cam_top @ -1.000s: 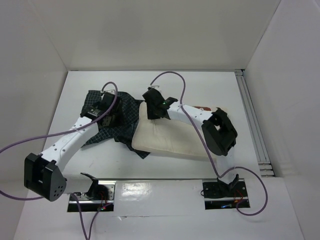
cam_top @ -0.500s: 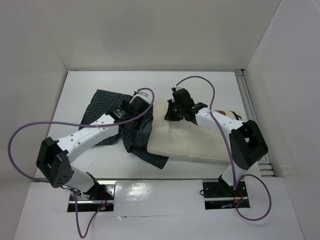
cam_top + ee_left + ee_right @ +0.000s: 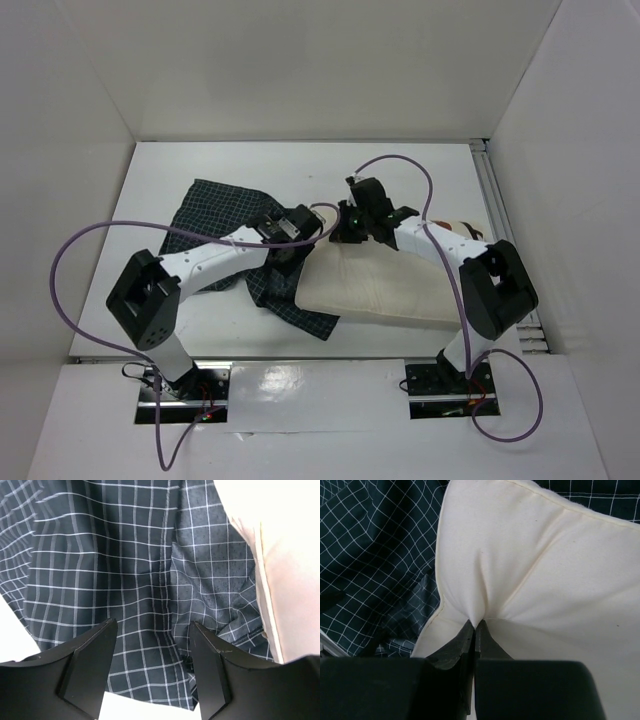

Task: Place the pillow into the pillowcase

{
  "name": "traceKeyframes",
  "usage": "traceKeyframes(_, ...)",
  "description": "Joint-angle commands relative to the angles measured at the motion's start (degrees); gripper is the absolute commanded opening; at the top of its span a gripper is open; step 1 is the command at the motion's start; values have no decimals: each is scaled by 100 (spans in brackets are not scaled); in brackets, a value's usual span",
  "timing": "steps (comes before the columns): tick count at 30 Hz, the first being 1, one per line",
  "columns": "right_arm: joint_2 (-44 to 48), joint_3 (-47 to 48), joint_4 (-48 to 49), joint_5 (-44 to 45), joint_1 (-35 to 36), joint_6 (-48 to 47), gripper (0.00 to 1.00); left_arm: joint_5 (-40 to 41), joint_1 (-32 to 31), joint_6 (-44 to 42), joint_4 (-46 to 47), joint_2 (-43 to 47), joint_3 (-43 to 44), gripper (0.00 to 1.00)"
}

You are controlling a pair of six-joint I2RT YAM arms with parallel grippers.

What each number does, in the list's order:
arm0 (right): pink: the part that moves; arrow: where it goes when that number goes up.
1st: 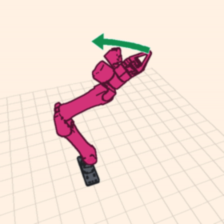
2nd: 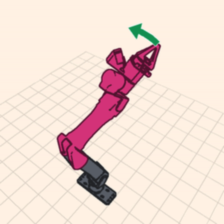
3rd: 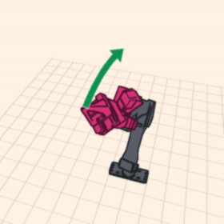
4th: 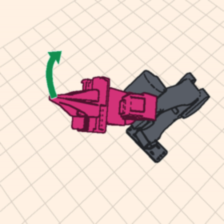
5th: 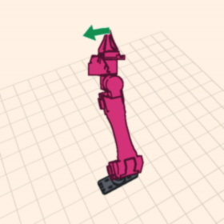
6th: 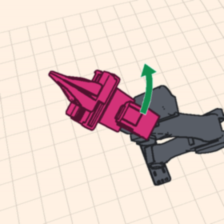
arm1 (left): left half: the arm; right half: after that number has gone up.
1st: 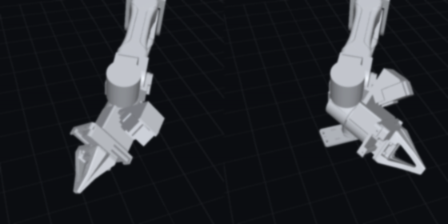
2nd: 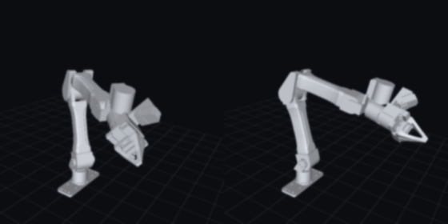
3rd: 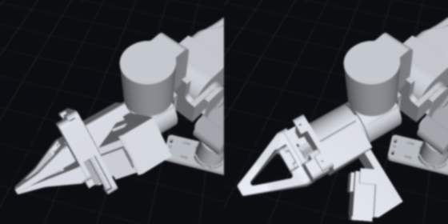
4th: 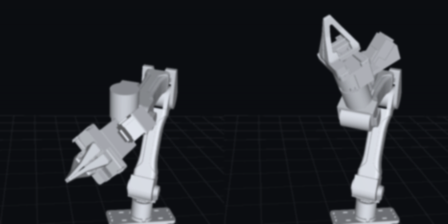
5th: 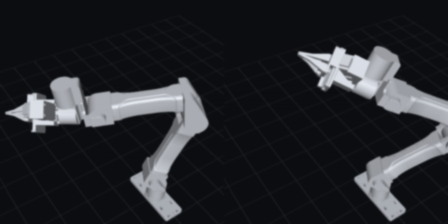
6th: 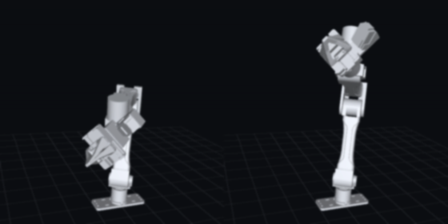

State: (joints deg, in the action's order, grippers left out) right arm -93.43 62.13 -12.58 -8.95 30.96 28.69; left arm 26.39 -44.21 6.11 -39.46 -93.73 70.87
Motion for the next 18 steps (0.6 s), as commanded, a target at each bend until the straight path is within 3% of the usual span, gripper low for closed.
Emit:
traceKeyframes(1,299,-60,247,-133,-169,-3,0,-4,-53,-171,26,-197,-64,72)
traceKeyframes(15,299,45,247,-239,-327,-56,0,586,-53,232,-369,-699,-188,68)
traceKeyframes(18,299,98,247,-239,-327,-56,0,718,-53,233,-422,-919,-188,63)
